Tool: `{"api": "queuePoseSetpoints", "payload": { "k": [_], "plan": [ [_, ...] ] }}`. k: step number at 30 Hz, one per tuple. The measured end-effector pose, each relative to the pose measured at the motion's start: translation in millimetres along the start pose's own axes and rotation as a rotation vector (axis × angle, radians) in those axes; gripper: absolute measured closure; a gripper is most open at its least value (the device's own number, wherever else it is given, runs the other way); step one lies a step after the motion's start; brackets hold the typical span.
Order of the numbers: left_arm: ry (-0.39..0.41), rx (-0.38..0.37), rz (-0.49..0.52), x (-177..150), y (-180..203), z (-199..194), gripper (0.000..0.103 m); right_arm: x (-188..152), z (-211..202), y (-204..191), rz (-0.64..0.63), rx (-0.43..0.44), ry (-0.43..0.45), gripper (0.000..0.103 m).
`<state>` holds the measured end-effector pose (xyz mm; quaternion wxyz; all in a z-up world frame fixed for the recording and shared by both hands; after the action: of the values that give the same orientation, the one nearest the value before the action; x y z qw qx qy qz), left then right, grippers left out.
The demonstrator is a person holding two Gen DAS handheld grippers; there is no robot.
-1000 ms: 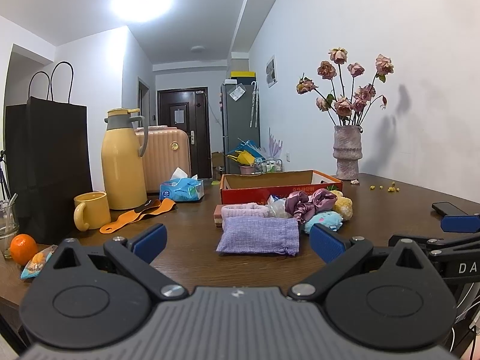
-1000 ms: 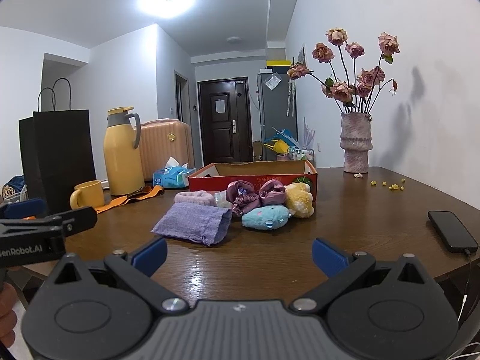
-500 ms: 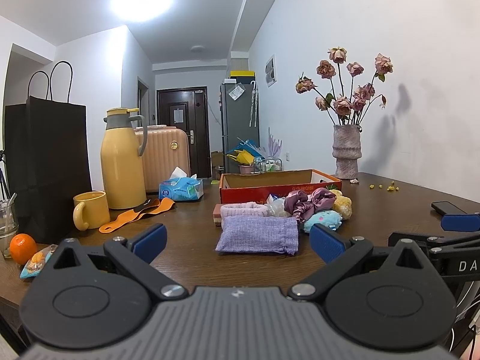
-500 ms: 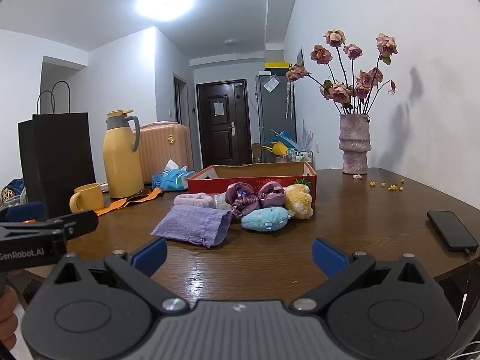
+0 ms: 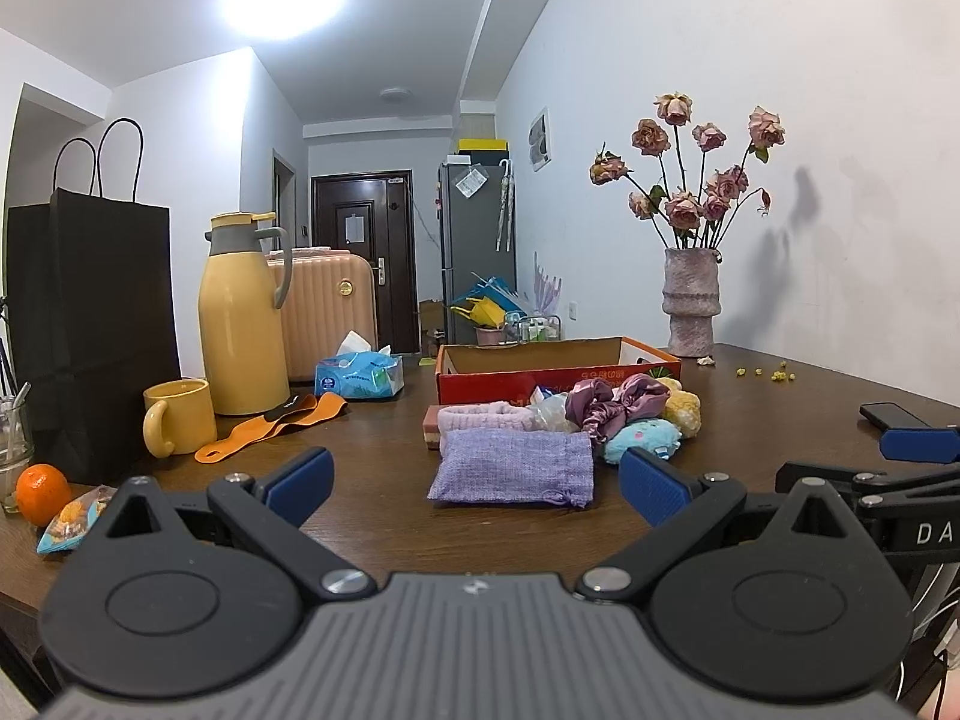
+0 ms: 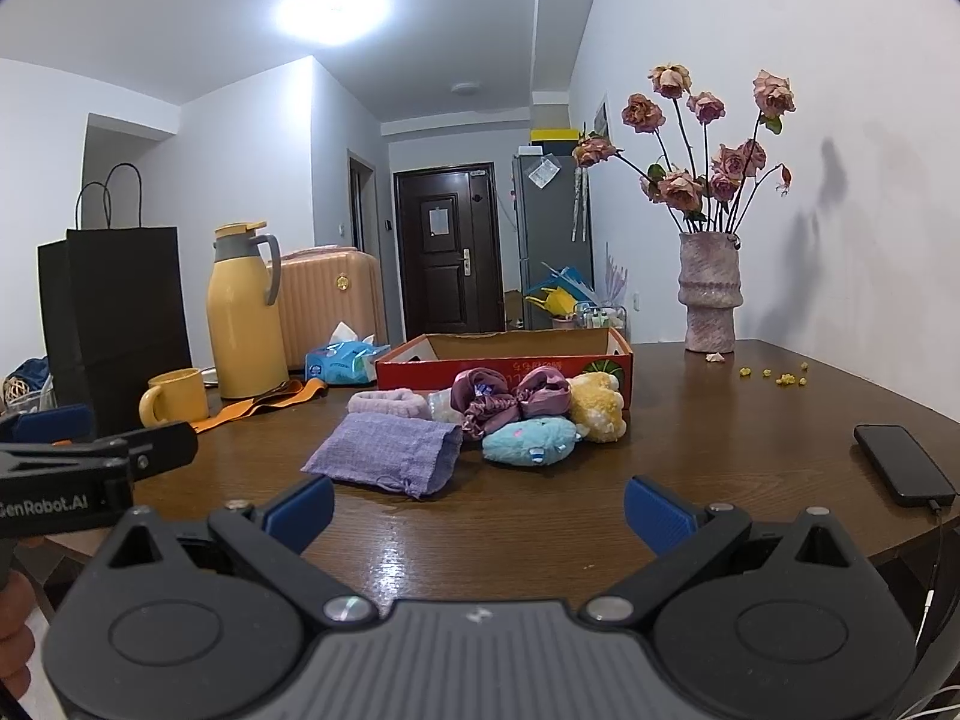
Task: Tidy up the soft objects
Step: 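Lower both grippers onto the lavender fabric pouch and close them on it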
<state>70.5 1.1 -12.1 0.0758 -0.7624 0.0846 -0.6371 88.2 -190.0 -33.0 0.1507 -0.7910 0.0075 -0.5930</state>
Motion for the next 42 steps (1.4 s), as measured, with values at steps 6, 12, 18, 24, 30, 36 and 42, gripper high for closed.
{"api": "queuePoseSetpoints", "payload": {
  "k": [6, 12, 18, 24, 30, 36, 42],
  "plan": [
    [-0.009, -0.003, -0.001, -2, 0, 0, 0.0, -3, 0, -1, 0.0, 0.004, -0.004, 0.0],
    [-0.032, -0.001, -0.005, -6, -2, 10, 0.0, -7, 7, 5, 0.011, -0.011, -0.017, 0.0],
    [-0.093, 0.015, -0.001, -27, -17, 56, 0.0, -21, 48, 19, 0.042, -0.046, -0.146, 0.0],
    [-0.169, -0.059, -0.052, -35, -37, 109, 0.0, -24, 94, 29, 0.14, -0.018, -0.269, 0.0],
    [-0.181, -0.158, -0.089, -20, -54, 184, 0.0, 14, 149, 25, 0.21, 0.108, -0.211, 0.0],
    [-0.272, -0.328, -0.216, -23, -57, 243, 0.029, 11, 225, 1, 0.21, 0.105, -0.372, 0.012],
    [-0.367, -0.452, -0.376, -44, -55, 267, 0.061, -6, 274, -4, 0.298, 0.13, -0.434, 0.054]
  ]
}}
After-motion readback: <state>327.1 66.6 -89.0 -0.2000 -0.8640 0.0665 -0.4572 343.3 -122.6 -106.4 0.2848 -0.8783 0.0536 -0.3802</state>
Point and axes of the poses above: each gripper's, at about its wrist camera, not at the fingertips, and z roughly the way its jaws point, y to its right, x to its top, the point moved 8 cm from there along z, roughly the way its jaws point, and after that the axes turned 10 degrees about z, right-handed, at the moved point
